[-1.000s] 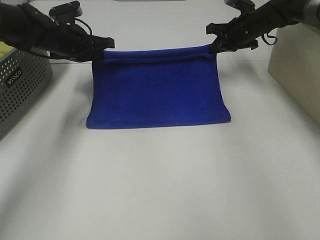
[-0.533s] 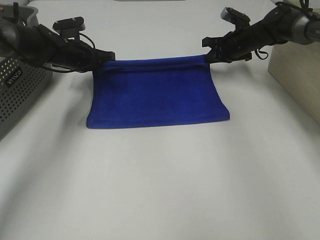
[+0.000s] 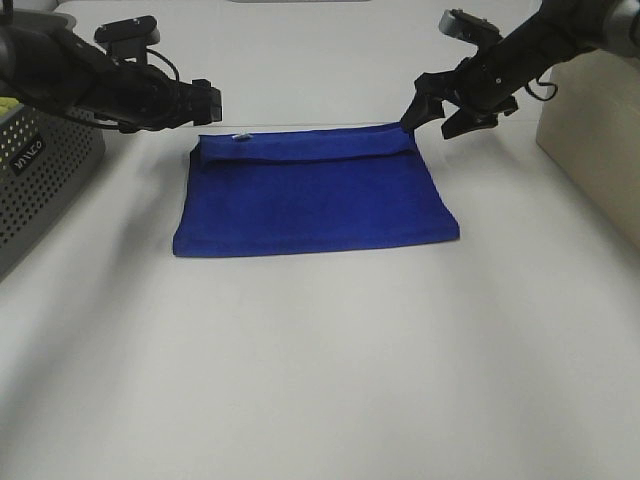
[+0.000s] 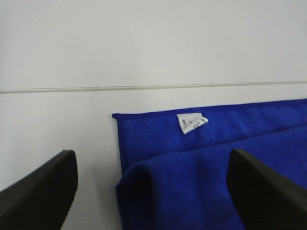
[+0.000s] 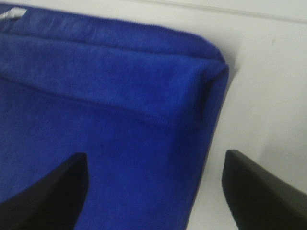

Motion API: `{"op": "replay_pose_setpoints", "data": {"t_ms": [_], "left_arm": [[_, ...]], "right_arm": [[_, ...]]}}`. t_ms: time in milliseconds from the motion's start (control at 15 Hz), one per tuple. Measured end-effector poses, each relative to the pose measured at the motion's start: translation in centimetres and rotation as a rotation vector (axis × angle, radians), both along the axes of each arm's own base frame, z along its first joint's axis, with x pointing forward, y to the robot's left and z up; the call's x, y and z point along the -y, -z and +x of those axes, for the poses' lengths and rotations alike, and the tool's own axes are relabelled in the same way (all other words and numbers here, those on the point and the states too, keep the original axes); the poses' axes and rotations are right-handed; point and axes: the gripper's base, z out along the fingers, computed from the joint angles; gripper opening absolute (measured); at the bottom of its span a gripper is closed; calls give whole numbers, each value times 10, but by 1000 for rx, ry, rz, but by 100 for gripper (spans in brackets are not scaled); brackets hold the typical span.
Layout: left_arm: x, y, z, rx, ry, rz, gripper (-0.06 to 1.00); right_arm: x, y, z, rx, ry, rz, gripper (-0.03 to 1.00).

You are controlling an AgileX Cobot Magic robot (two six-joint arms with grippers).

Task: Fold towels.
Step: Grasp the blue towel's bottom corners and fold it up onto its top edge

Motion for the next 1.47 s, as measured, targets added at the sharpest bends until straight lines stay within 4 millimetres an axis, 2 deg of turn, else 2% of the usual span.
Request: {"op": "replay_pose_setpoints", "data": {"t_ms": [133,200,467,667,800,1133,1267,1467], "left_arm": [[-4,-12,-9,-117,58,-96,81],[-4,-13,-14,-190,77,-140,81],[-2,0,-35,-492,93,-174,81],[-2,3,-45,-616,89,-184,81],[-1,4,-49,-660,107,-175,80],[-2,14,-63,-774,91,-181,75],[-4,27,-73,-812,66,-188,75],[-2,29,-73,-768,29,-219,75]], "right_arm": [[6,-23,-17,-133,-19,-77,75],[9,-26,-23,-189,-11,-112,76],[13,-23,-25,-245,41,-120,75],[32,-5,-32,-327,84,-89,73],[42,6,-40,-389,106,-50,72],[39,11,-59,-456,83,-34,72],[38,17,-63,-476,76,-29,72],[37,17,-62,-474,71,-12,72]]}}
